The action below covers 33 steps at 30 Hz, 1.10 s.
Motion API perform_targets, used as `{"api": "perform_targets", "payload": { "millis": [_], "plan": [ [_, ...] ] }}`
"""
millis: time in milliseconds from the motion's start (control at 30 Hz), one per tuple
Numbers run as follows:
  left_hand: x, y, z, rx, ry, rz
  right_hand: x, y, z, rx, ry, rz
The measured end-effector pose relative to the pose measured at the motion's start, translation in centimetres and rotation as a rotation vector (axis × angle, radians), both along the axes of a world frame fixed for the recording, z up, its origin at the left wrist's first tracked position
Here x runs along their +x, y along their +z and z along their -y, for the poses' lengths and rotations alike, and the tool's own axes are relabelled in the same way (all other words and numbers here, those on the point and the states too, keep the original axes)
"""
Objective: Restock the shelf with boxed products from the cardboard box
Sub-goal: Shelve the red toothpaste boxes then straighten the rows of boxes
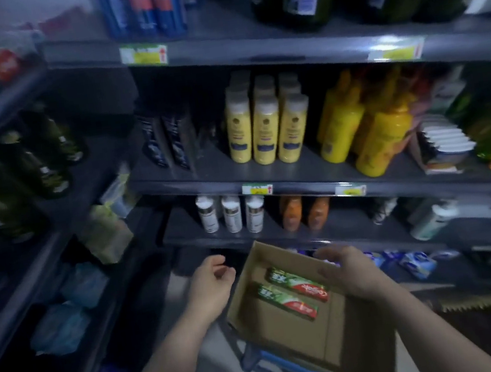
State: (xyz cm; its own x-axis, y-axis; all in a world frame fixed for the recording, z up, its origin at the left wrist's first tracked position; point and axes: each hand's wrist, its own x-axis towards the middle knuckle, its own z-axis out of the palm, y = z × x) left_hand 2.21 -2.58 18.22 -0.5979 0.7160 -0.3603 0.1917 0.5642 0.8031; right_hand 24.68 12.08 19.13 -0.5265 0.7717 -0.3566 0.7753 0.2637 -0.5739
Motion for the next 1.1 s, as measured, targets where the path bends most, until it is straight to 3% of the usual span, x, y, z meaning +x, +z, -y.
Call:
{"api": "perform_targets", "payload": {
  "millis": [133, 433, 833, 1100],
  "plan": [
    [3.9, -4.9, -3.9, -0.127, 0.024, 0.105, 4.2, -4.8, -3.1, -0.111, -0.083, 0.027],
    [6.5, -16.8, -9.3, -0.291, -0.082, 0.011, 7.6, -16.8, -6.3, -0.193, -0.082, 0.097],
    [7.6, -33.0, -15.4, -0.345, -0.683, -0.279, 6.9, -32.3, -7.6, -0.265, -0.263, 0.109],
    [8.9, -38.7, -17.0, -0.232, -0.925, -0.571, 8.2, -36.6, -7.4, -0.260, -0.356, 0.044]
  ]
}}
